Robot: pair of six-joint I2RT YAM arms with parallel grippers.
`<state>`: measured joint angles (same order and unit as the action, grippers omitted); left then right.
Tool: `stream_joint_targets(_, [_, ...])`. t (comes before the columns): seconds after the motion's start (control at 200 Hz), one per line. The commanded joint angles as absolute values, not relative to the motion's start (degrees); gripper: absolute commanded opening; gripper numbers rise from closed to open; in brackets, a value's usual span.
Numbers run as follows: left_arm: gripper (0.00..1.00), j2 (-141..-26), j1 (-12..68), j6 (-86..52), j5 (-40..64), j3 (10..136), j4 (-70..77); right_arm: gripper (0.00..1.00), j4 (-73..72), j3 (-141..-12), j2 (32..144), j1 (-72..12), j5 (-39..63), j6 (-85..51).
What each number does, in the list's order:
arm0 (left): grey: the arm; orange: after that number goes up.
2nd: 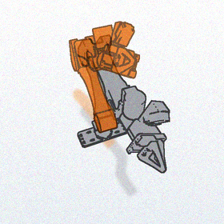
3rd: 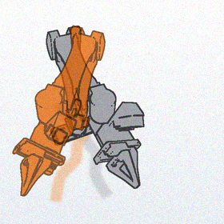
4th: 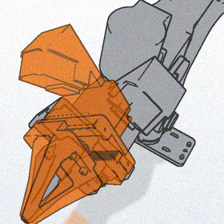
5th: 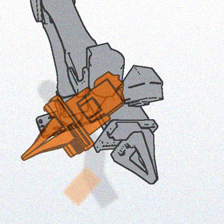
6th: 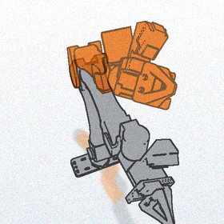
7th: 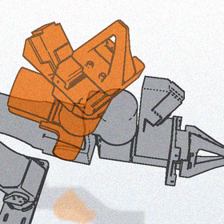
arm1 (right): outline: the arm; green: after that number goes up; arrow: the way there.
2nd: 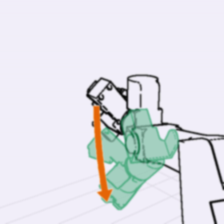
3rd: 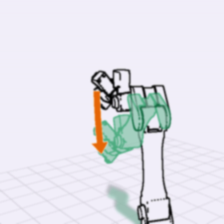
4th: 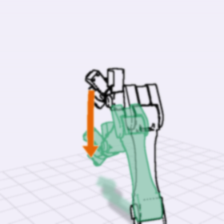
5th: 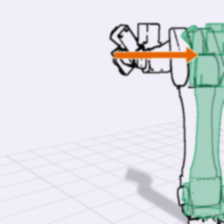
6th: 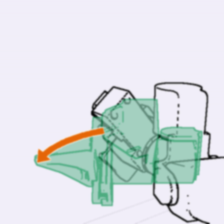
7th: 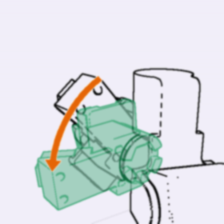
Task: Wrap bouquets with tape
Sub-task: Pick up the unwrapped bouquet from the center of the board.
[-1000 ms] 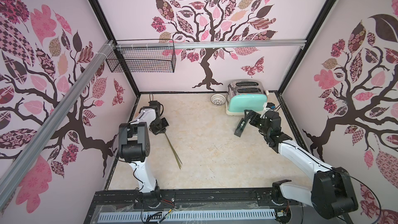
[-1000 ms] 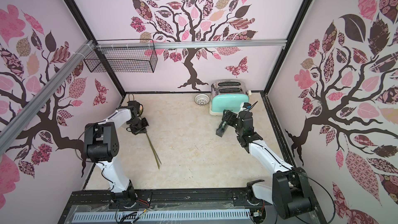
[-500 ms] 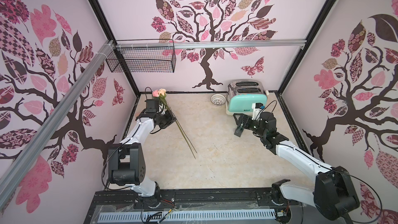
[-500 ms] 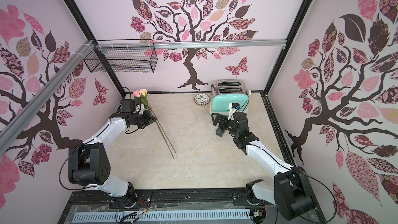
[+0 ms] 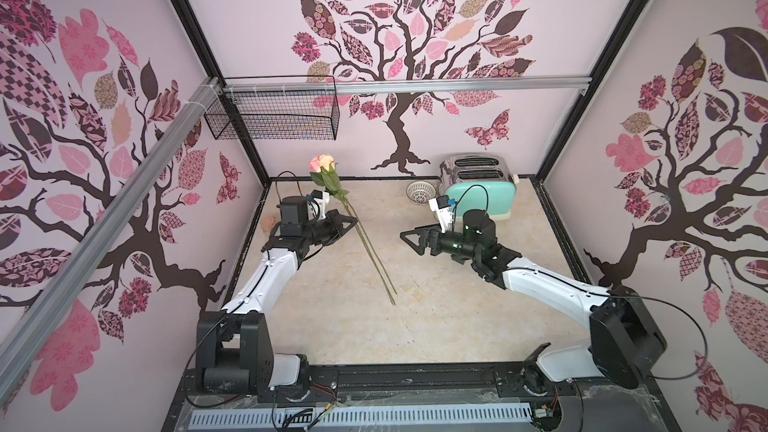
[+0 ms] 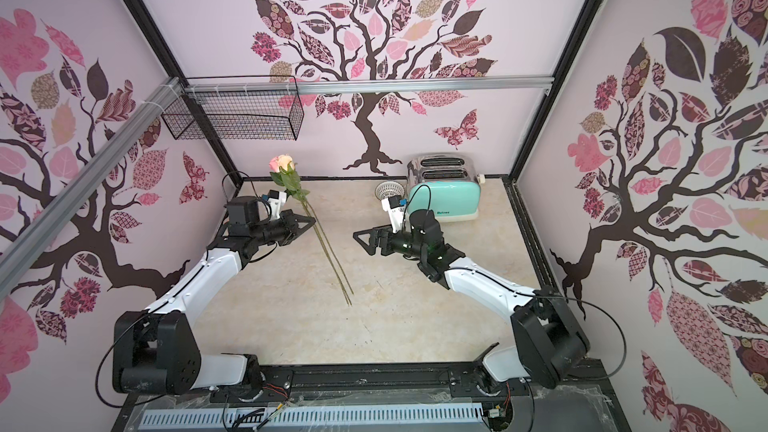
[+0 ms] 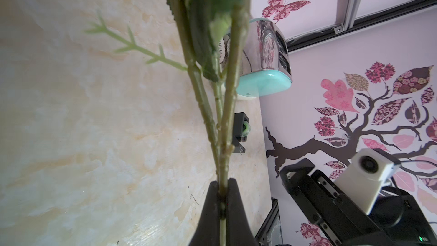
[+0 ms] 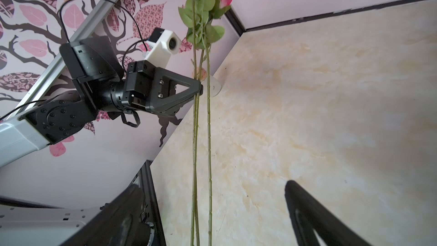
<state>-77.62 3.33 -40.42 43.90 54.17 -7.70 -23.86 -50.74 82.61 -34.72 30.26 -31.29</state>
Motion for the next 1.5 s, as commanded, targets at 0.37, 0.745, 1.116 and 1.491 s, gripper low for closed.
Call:
stream_joint_targets(0.37, [0.00,-70.8,3.9,-40.5,46.8,51.2,-6.4,0.87,-17.9,-67.8,98.1,-45.8,29.1,-23.9])
stream_joint_targets(0.745, [0.00,-70.9,3.9,-40.3,47.2,51.4,-6.7,0.65,-16.7,-70.0,102.5,-47.5,27.8,-22.4])
stream_joint_targets(1.116, [0.00,-71.4,4.0,-39.5,46.6,51.7,-7.9,0.15,-15.2,-70.4,101.7,-47.9,25.4,-19.7])
stream_joint_targets(1.491, [0.28,-71.8,4.0,-38.8,46.0,52.8,-9.5,0.00,-14.9,-69.5,99.7,-48.3,23.3,-18.6])
